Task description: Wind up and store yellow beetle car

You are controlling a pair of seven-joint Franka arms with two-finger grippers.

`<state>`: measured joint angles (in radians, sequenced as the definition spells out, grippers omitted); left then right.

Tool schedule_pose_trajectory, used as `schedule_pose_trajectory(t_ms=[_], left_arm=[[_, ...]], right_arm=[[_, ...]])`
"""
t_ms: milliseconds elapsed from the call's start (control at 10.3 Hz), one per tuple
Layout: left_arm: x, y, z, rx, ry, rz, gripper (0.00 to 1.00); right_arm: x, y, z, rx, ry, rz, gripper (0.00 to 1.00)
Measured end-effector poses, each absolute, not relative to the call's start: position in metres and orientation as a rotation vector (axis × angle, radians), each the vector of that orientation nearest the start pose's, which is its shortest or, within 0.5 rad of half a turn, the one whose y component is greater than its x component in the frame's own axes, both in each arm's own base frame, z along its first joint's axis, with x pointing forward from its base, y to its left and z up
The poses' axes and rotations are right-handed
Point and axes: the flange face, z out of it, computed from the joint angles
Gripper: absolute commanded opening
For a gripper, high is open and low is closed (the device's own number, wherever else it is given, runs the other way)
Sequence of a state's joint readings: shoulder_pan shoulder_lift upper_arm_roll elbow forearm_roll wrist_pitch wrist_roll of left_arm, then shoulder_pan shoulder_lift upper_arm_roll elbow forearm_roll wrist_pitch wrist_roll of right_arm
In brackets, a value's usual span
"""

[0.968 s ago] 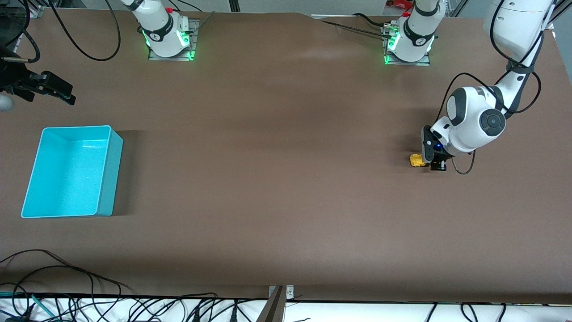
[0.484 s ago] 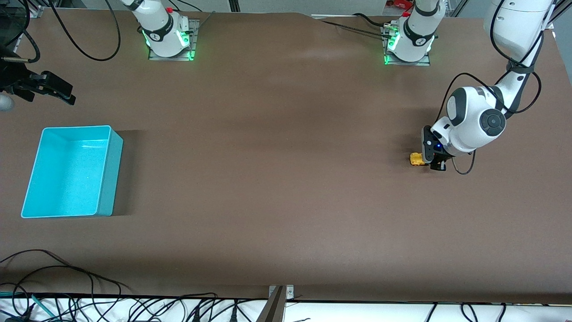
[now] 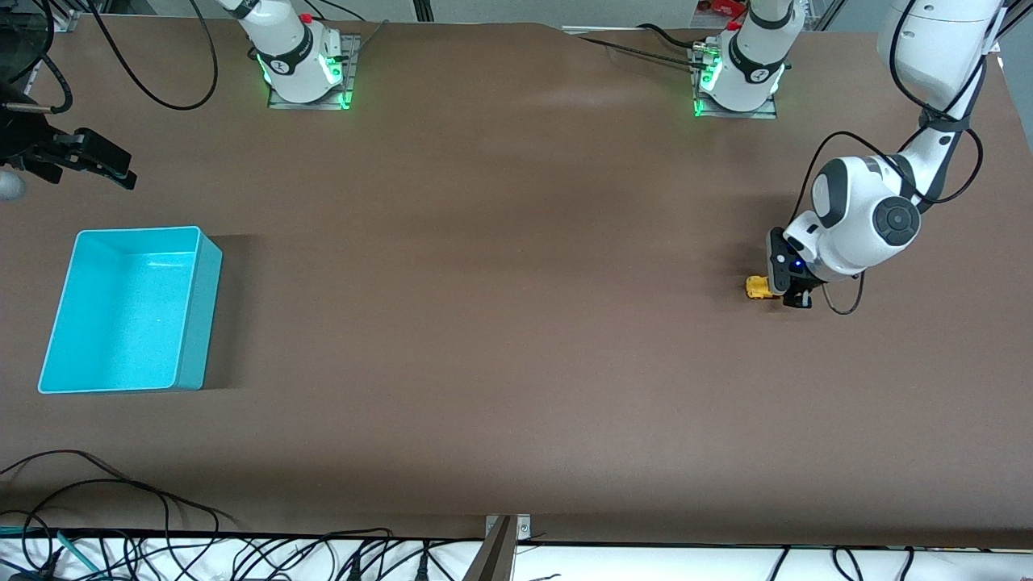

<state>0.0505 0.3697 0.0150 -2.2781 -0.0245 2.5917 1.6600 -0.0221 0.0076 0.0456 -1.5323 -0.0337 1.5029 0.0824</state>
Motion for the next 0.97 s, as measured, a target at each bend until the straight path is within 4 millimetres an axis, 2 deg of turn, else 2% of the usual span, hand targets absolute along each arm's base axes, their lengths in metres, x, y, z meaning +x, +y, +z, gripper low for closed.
schedule_pose_trajectory(t_ms=[774,968], left_arm=[[0.528,0.092,0.187,-2.237,2.245,0.084,0.00],[0.528,0.100,0.187,-2.246,2.232,0.088,0.00]], right_arm=[[0.550,0.009,0.633,-3.175,0.097,0.056,1.00],[0.550,0.009,0.633,-3.175,0.097,0.056,1.00]])
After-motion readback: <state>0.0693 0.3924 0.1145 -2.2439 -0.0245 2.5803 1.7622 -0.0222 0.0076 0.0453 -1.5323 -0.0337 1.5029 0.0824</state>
